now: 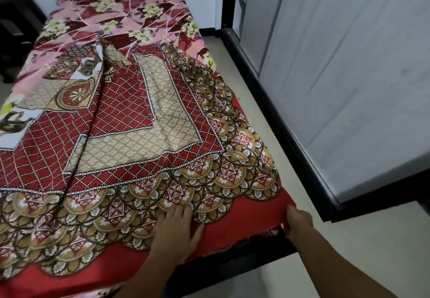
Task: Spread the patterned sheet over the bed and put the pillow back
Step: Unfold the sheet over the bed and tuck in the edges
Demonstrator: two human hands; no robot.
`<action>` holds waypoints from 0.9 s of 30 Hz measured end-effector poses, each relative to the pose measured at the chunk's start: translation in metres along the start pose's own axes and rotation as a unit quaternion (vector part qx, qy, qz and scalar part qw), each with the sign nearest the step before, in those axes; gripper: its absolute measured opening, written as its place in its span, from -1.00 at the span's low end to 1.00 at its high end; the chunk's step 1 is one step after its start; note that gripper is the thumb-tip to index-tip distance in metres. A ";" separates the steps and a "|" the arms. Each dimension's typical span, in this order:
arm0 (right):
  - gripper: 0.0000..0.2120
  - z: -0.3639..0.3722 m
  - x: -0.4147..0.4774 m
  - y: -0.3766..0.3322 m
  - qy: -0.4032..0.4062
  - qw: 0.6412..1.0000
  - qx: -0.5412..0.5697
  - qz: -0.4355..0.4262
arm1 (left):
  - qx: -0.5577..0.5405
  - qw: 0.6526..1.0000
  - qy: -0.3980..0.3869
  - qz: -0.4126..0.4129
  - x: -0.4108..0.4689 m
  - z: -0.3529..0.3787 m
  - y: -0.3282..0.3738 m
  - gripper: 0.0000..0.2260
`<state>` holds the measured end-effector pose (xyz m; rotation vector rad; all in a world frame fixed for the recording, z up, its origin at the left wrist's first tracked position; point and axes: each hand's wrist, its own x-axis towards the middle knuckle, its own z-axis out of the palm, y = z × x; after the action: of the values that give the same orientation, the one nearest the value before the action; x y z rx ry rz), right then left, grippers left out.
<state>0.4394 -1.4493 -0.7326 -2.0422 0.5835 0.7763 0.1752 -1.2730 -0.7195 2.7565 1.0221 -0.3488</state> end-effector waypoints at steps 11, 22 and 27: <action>-0.53 0.005 -0.017 0.024 0.156 0.983 -0.091 -0.034 | 0.009 0.995 -0.088 0.042 -0.015 -0.002 -0.009 -0.35; -0.92 0.120 -0.177 0.010 -0.085 0.824 -0.226 -0.512 | -0.123 0.969 0.128 -0.169 -0.003 -0.051 -0.099 -0.73; -0.89 0.207 -0.261 0.049 -0.189 0.742 -0.236 -0.598 | -0.168 0.909 0.174 -0.339 -0.043 -0.057 -0.221 -0.68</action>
<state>0.1617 -1.2710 -0.6671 -2.0375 -1.2141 0.4790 0.0062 -1.1201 -0.6719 2.1151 1.9160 0.2363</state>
